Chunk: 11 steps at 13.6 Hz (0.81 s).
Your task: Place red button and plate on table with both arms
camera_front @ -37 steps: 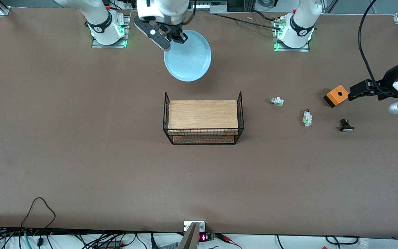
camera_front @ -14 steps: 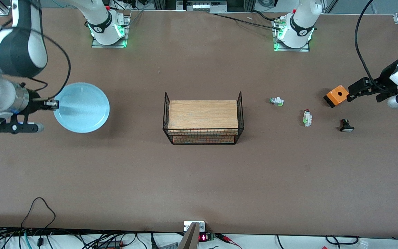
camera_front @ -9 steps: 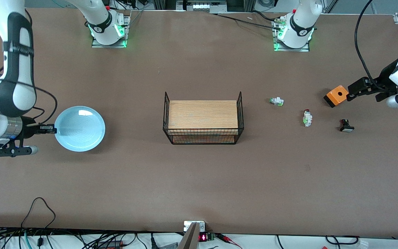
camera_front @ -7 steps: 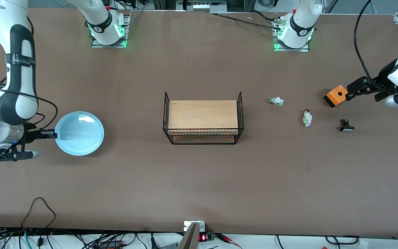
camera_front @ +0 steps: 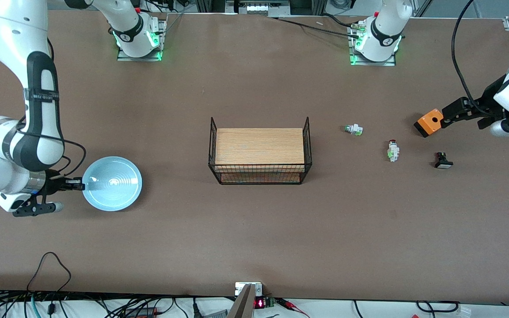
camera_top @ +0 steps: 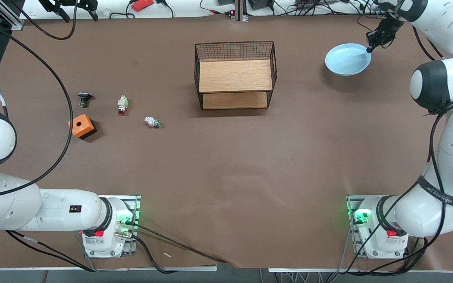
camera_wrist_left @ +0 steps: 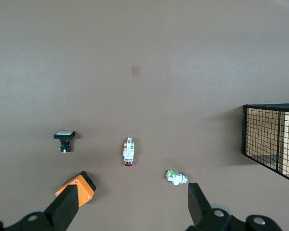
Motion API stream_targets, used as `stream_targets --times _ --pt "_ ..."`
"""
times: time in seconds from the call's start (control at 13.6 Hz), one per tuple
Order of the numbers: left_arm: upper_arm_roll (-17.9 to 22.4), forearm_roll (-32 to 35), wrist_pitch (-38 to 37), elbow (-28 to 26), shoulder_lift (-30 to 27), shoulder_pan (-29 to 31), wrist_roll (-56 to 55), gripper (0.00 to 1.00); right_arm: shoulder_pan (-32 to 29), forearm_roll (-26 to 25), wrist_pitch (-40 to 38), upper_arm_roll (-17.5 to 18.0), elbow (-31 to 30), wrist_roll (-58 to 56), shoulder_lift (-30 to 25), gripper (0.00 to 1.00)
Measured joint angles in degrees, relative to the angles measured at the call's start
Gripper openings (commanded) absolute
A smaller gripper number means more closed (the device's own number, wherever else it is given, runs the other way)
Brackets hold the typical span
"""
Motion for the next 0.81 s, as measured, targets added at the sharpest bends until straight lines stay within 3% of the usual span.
stream_targets --times 0.51,0.81 --pt "-0.4 0.0 0.0 0.0 -0.2 -0.1 0.0 1.00 -1.8 7.5 5.4 0.0 0.1 -6.5 5.8 0.04" --pt "-0.4 0.0 0.0 0.0 -0.3 -0.1 0.0 1.00 -2.2 7.7 5.5 0.0 0.1 -6.9 6.3 0.33"
